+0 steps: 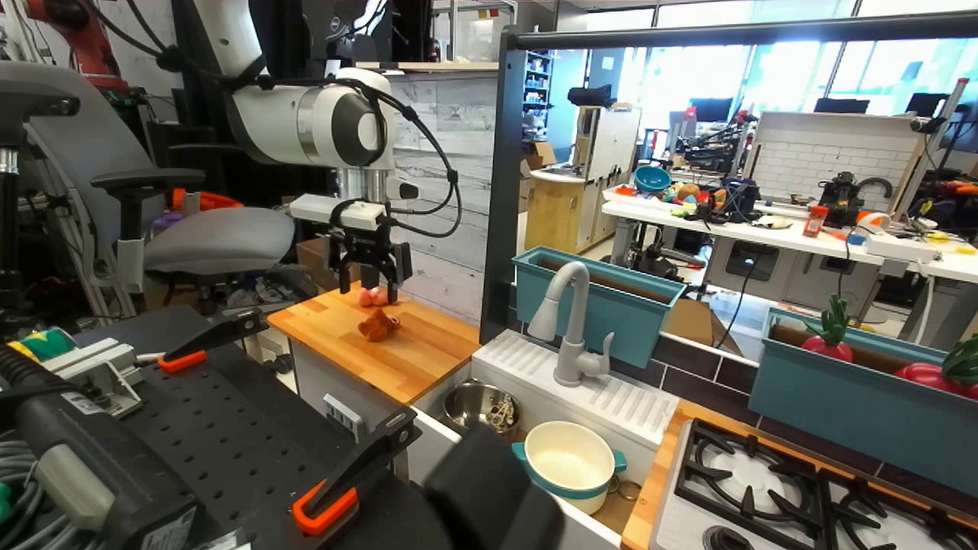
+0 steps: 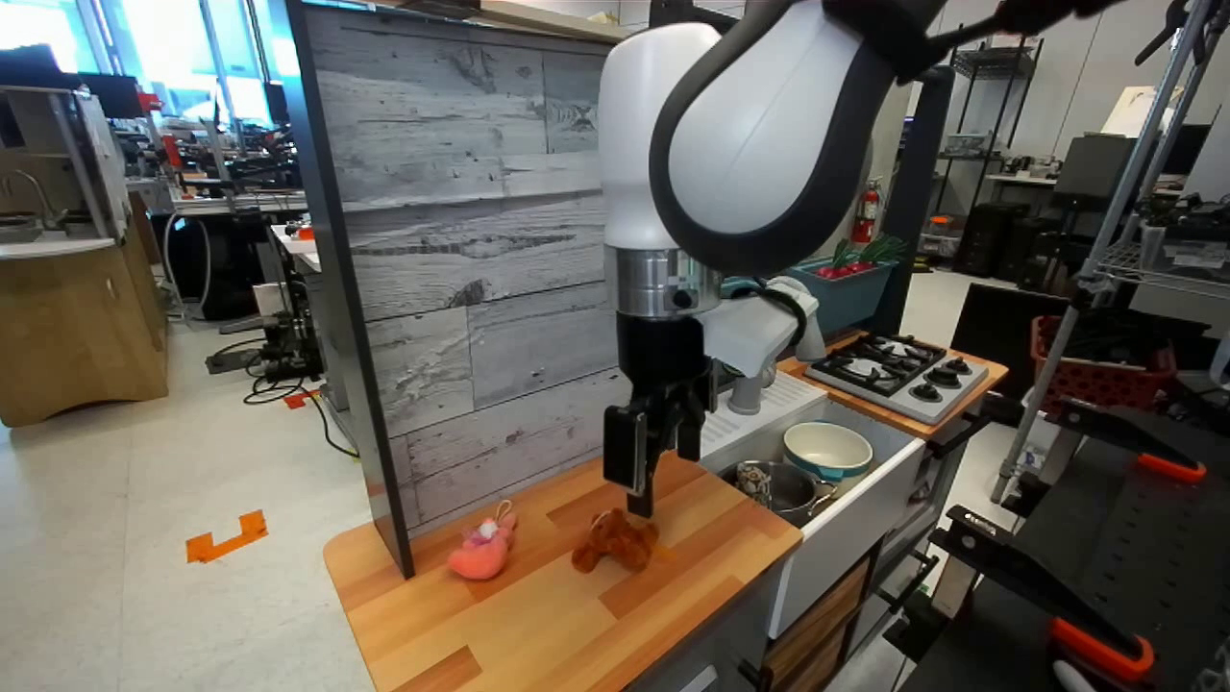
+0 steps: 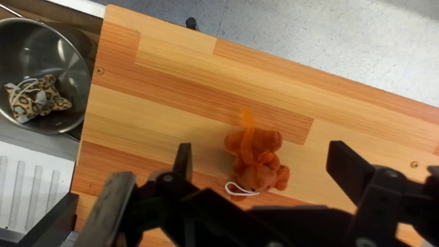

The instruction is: Move the plush toy

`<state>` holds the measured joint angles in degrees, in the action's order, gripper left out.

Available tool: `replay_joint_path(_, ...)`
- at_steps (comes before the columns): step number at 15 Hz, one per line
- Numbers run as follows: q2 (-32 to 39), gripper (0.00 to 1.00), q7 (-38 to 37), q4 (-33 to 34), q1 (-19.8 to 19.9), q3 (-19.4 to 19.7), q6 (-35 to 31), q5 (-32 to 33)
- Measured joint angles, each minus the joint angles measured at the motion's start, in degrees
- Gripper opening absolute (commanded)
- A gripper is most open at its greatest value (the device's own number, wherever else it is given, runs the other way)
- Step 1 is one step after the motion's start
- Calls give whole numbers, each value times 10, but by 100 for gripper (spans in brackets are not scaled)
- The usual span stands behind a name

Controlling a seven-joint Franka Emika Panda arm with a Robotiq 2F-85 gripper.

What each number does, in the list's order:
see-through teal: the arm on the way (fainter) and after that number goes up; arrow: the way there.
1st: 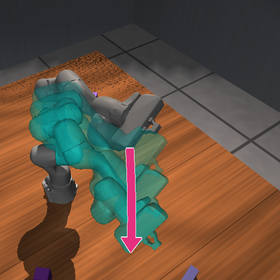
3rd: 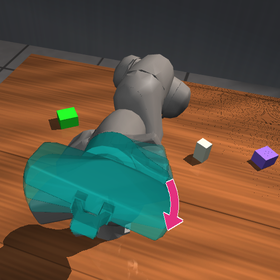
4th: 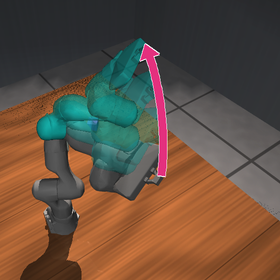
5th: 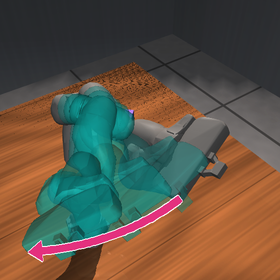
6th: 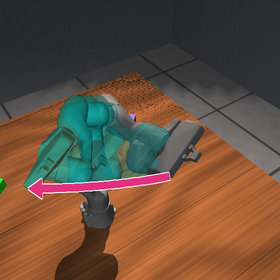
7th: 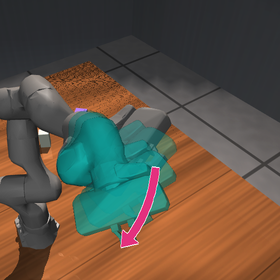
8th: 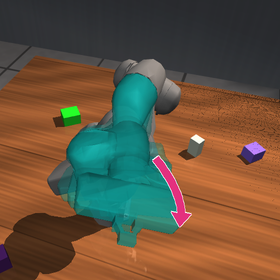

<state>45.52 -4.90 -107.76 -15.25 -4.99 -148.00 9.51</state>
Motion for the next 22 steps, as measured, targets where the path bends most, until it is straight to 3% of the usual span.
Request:
replay_joint_path(11,102,100,7,93,-8,8,1,0)
replay_joint_path(12,107,75,9,99,-9,8,1,0)
replay_joint_path(14,117,68,11,110,-11,8,2,0)
replay_joint_path(22,142,6,23,145,-17,19,39,1)
